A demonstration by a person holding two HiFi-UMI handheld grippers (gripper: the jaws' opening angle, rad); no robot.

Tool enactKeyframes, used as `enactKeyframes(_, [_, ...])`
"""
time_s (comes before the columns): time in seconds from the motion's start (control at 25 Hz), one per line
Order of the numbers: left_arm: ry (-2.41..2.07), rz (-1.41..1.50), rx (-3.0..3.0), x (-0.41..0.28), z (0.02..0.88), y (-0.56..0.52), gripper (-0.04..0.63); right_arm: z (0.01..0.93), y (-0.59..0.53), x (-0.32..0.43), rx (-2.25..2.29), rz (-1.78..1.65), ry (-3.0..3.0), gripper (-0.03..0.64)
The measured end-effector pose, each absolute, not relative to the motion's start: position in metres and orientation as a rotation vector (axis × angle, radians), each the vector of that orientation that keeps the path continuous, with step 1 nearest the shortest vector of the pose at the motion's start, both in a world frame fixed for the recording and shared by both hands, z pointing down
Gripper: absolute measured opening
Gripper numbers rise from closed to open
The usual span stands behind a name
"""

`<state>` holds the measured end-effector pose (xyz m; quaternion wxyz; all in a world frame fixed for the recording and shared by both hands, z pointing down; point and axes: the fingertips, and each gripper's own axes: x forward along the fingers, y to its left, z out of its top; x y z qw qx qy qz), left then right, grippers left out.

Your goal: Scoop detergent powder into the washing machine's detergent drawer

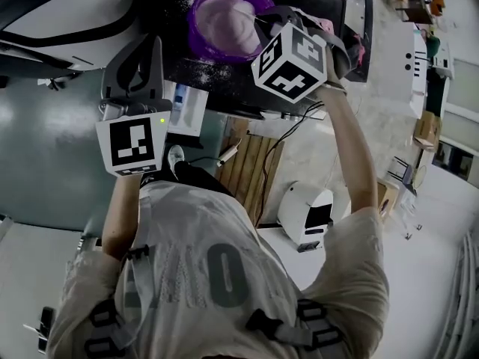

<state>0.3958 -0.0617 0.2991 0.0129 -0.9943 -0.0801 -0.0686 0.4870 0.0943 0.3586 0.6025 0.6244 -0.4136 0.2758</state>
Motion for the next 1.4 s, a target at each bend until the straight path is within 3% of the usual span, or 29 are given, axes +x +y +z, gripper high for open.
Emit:
enactKeyframes(0.76, [-0.205,-0.216,-3.109,0.387,0.307,-0.059,0.021,0.372,0.096,0.464,1.306,0.832,-1.078,0.012])
enactKeyframes(1.4, [-0.222,-0.198,-3.097,0.387,0.298,-0.062,0.021,0.360,0.089,0.457,1.847,1.377,-1.244,0.012])
